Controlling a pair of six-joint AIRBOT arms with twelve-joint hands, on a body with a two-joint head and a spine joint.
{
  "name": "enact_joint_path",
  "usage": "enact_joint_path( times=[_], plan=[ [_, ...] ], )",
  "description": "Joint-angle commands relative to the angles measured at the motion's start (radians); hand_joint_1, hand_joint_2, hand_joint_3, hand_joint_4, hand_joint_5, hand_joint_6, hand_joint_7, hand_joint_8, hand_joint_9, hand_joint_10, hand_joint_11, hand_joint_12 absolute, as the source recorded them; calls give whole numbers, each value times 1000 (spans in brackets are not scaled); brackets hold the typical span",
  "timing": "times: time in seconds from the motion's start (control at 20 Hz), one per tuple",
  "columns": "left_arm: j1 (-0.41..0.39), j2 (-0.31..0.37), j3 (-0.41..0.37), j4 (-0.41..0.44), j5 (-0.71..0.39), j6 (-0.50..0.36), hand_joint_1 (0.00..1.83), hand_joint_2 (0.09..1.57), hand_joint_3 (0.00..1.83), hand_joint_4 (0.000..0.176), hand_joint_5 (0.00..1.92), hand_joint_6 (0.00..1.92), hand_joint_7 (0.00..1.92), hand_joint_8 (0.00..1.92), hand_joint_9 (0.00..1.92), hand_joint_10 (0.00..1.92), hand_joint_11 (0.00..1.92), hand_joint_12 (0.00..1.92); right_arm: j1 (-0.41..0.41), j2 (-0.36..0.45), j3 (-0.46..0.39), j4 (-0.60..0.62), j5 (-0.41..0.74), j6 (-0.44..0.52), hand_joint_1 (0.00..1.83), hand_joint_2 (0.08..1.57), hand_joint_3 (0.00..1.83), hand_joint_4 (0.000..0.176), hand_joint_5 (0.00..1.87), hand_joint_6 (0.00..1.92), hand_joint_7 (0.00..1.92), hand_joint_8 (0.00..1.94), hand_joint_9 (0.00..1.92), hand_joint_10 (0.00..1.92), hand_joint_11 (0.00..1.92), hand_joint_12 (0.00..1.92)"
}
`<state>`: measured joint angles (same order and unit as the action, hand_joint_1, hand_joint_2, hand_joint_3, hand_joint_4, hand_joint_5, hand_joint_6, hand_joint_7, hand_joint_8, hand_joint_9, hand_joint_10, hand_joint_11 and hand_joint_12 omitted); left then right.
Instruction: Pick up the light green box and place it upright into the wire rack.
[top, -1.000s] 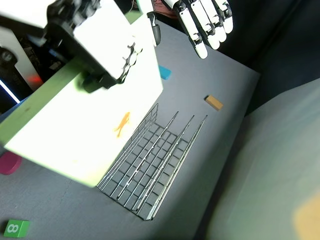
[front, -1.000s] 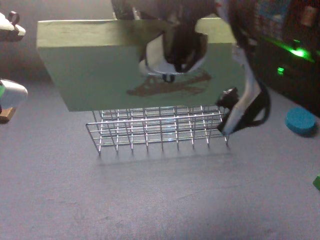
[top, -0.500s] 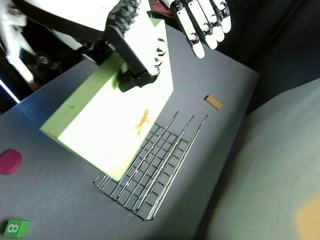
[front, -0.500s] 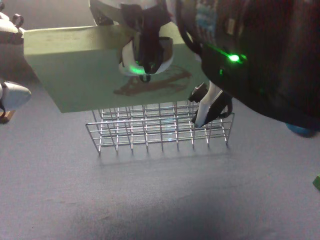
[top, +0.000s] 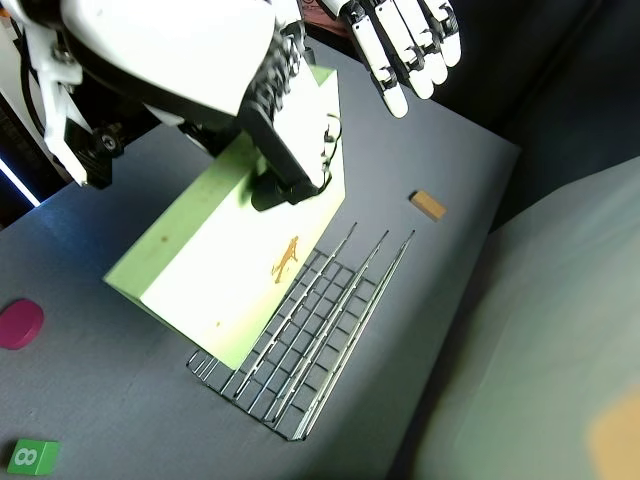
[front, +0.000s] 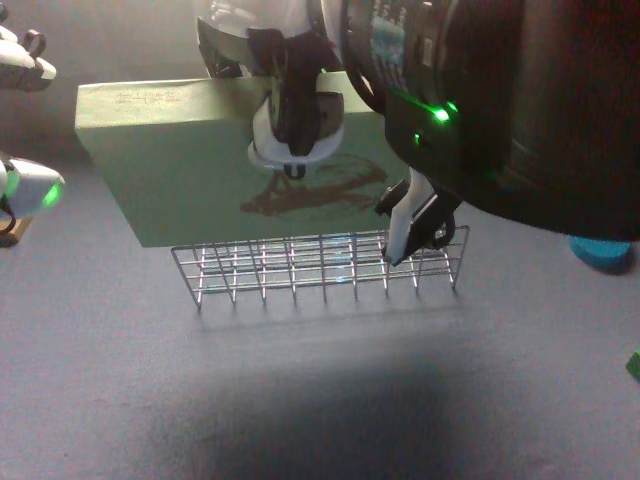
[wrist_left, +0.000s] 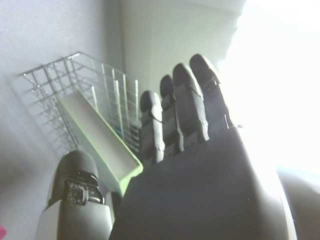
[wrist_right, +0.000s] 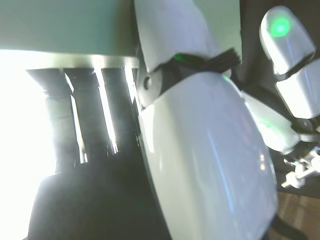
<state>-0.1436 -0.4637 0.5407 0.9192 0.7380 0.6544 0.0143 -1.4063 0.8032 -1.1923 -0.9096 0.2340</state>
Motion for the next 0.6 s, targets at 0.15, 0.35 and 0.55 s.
enact_joint_path(
  times=[0.15, 0.35, 0.55],
  plan=[
    [-13, 3, -5, 64, -53, 5, 74, 1242, 6, 49, 278, 0, 257, 0, 229, 0, 0, 587, -3, -11, 21, -78, 22, -4, 1354, 1185, 0, 0, 774, 1078, 853, 1230, 813, 1470, 677, 1574],
    [-13, 3, -8, 64, -53, 5, 74, 1249, 8, 49, 277, 0, 256, 0, 232, 1, 0, 586, -16, -22, 52, -76, 26, -5, 1367, 1157, 0, 0, 808, 995, 922, 1144, 887, 1420, 697, 1570],
    [-13, 2, -11, 64, -49, -2, 86, 1250, 5, 49, 268, 0, 255, 0, 231, 1, 0, 584, -34, -46, 114, -45, 44, -20, 1354, 1190, 1, 0, 741, 1119, 855, 1230, 807, 1474, 684, 1567]
  ],
)
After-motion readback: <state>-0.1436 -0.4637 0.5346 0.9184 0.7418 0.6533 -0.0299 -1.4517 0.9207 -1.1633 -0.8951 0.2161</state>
